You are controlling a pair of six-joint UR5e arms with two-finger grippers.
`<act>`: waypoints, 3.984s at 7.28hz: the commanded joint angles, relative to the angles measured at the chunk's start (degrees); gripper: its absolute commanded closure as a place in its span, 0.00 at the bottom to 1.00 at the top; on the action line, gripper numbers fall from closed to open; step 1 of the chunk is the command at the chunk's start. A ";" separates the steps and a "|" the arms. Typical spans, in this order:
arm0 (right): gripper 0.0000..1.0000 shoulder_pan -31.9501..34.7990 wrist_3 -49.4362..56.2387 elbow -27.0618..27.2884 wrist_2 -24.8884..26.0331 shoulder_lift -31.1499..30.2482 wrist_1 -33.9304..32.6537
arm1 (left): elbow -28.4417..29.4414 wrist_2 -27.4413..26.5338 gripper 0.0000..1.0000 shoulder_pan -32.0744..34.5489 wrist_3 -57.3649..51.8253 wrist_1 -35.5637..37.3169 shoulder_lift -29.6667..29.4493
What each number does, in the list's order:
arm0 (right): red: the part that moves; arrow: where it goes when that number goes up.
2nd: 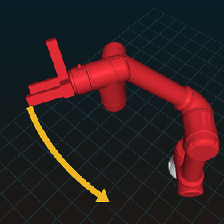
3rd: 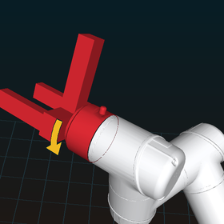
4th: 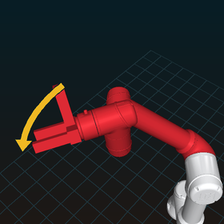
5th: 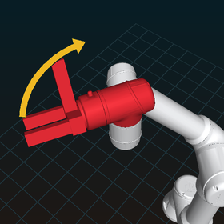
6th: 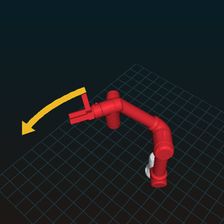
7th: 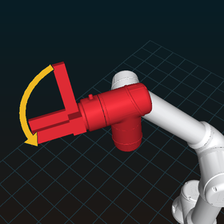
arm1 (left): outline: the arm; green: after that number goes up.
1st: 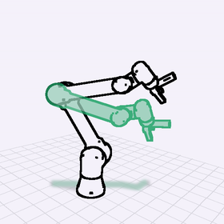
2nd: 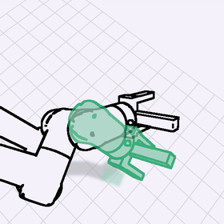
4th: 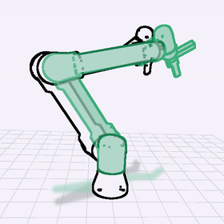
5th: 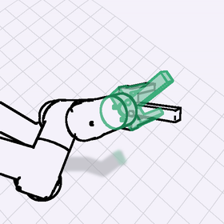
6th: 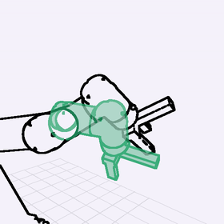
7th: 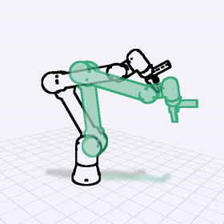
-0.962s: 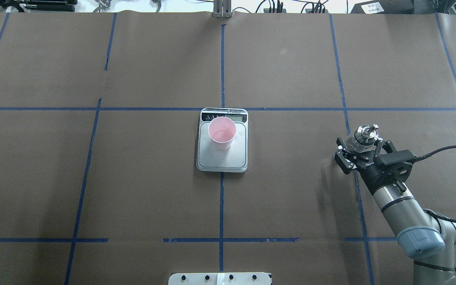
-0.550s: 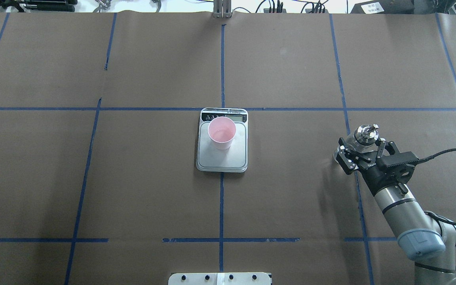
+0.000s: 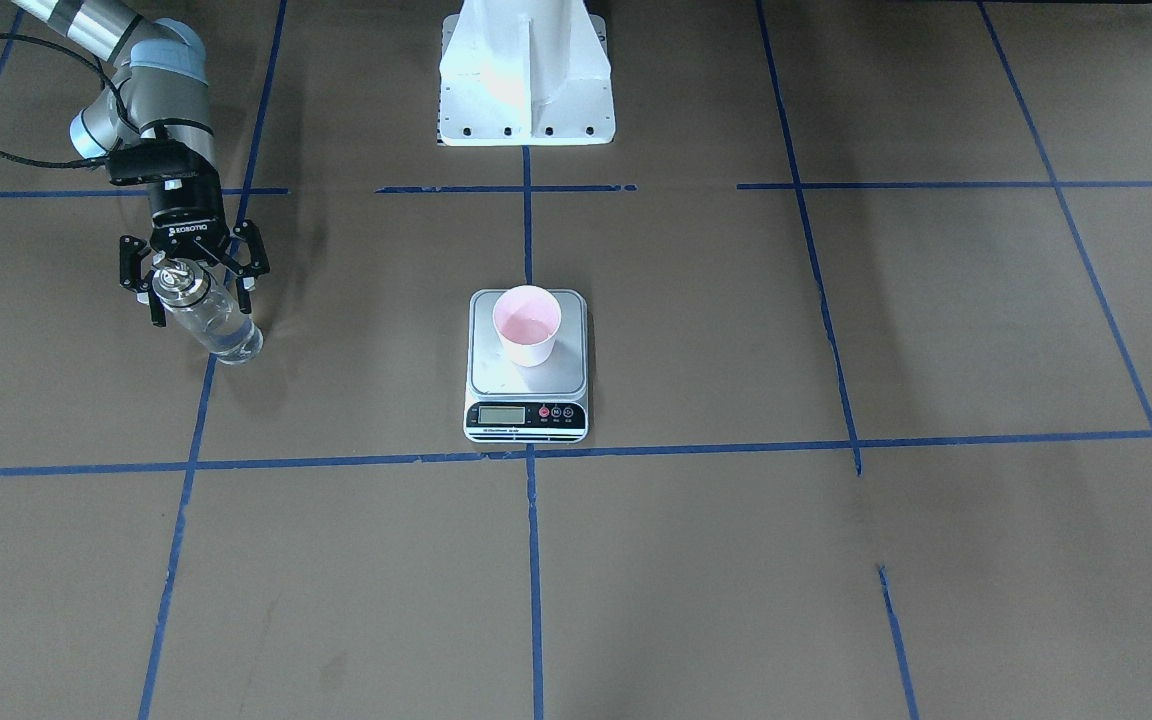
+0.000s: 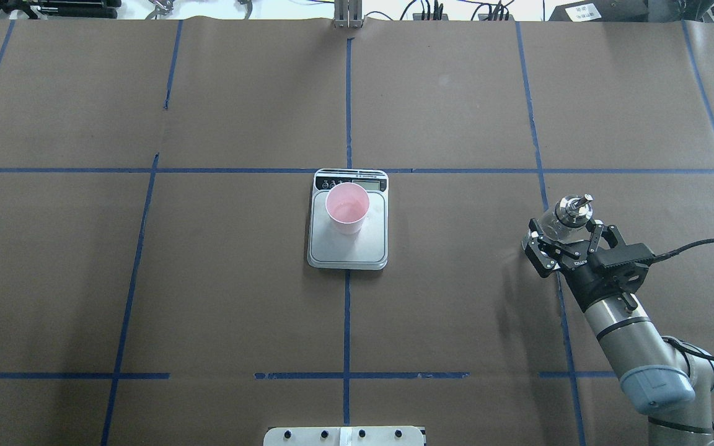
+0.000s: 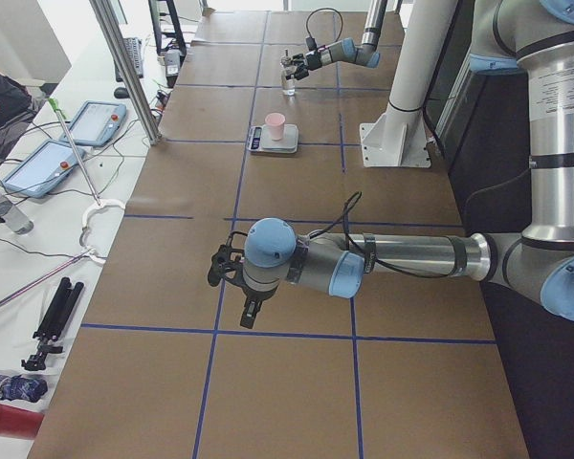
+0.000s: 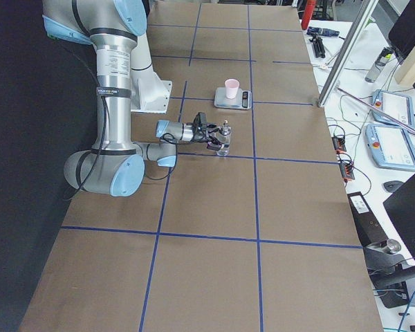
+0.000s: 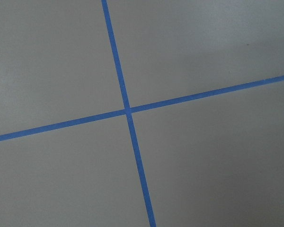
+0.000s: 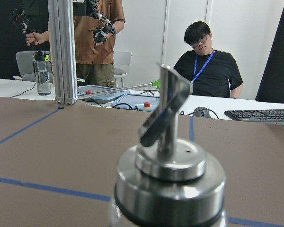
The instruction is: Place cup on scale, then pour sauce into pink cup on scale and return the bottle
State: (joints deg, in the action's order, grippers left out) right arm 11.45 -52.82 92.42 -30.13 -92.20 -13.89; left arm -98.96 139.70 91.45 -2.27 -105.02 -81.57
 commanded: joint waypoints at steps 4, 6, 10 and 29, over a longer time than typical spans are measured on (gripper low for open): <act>0.00 -3.53 -0.09 0.48 4.11 -0.87 0.70 | 0.00 0.05 0.00 0.04 -0.02 0.00 0.00; 0.00 -6.34 0.96 0.48 6.91 -3.25 5.61 | -0.09 0.05 0.00 0.04 -0.02 -0.18 0.00; 0.00 -12.84 0.97 0.31 14.21 -4.39 7.90 | -0.88 0.05 0.00 0.04 -0.19 -0.18 0.44; 0.00 55.92 20.71 -19.81 -64.58 -0.29 14.46 | -3.25 -0.04 0.00 0.31 -0.11 0.52 0.88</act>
State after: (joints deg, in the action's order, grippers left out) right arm 60.60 -36.37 74.93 -87.81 -95.96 4.93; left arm -102.22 139.66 91.76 -2.38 -104.51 -80.65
